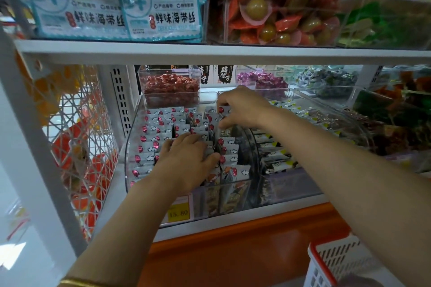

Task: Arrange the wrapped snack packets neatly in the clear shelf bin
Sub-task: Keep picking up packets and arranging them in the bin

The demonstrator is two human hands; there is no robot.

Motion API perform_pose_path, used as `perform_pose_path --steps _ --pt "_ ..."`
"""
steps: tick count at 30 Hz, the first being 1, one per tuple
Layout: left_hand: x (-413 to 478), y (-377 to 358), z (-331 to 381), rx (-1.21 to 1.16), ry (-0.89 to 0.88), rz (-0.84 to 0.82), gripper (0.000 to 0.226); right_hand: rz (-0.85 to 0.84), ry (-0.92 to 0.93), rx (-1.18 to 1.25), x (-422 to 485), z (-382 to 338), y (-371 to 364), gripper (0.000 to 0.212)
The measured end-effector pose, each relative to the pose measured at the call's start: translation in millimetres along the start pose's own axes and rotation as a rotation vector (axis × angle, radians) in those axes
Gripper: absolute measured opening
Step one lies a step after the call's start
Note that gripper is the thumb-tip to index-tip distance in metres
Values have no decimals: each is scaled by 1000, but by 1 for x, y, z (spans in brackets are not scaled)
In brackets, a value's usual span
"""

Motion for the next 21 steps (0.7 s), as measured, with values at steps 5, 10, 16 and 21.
perform_pose_path --steps 5,10,16,21 --pt "0 2 1 16 0 4 54 -71 42 -158 5 -2 -11 51" --pt "-1 5 1 1 -4 13 52 -351 66 -306 5 -3 -42 28" --pt "-1 7 -1 -15 8 6 50 -225 45 -139 19 -7 -22 28" --pt "-2 10 -3 -33 18 10 48 -11 58 -179 34 -4 -19 24"
Point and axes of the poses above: each hand's wrist, its own x-axis towards the middle knuckle, its own y-axis out of the back of the hand, z = x × y, the point moved 7 cm from there along x, towards the middle knuckle, and after that the axes turned 11 degrees about x, right-handed, at the moved point
